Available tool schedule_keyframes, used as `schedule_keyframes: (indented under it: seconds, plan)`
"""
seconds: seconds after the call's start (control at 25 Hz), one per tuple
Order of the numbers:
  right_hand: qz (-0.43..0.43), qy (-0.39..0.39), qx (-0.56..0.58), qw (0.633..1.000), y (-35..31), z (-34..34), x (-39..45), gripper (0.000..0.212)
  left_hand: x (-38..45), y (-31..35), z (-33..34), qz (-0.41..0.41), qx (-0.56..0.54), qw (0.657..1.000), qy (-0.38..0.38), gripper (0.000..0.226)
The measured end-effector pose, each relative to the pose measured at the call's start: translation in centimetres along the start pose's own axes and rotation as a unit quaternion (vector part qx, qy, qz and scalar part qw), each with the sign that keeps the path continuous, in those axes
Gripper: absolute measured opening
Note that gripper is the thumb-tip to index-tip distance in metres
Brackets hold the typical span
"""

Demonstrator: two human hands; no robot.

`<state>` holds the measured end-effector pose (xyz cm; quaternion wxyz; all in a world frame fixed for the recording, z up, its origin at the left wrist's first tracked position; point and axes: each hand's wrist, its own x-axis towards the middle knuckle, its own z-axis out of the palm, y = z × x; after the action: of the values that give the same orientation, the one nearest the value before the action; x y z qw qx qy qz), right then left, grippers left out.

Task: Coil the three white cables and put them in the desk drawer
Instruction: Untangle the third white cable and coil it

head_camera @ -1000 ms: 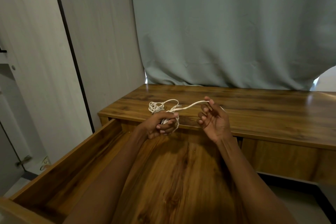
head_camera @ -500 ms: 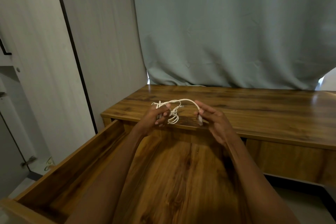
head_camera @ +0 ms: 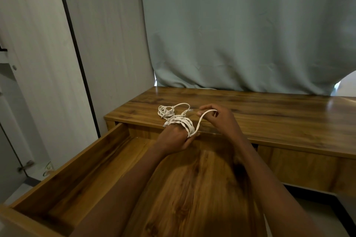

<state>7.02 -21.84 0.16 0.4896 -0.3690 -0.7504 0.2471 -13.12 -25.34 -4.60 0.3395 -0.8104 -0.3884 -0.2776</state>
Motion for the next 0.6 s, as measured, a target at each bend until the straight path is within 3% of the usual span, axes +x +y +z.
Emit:
schedule_keyframes:
  seconds: [0.16, 0.24, 0.32, 0.48, 0.6]
  plan:
    - [-0.018, -0.143, -0.100, 0.984, -1.0, -0.2, 0.8, 0.031, -0.4, 0.1, 2.1, 0.044, 0.047, 0.997, -0.044, 0.017]
    - [-0.003, -0.195, -0.118, 0.974, -1.2, 0.6, 0.9, 0.055, -0.3, 0.6, 2.7, 0.047, 0.043, 0.996, -0.067, 0.014]
    - [0.010, -0.203, -0.153, 0.967, -1.4, 1.4, 1.0, 0.062, -0.3, 1.0, 2.8, 0.041, 0.028, 0.997, -0.067, 0.016]
    - [0.000, -0.162, -0.147, 0.976, -1.9, 1.4, 0.5, 0.031, -0.3, 0.4, 3.6, 0.045, -0.004, 0.997, -0.059, 0.017]
    - [0.016, -0.126, -0.107, 0.986, -1.6, 1.3, 0.0, 0.021, 0.0, 0.3, 3.0, 0.065, -0.046, 0.997, 0.003, 0.018]
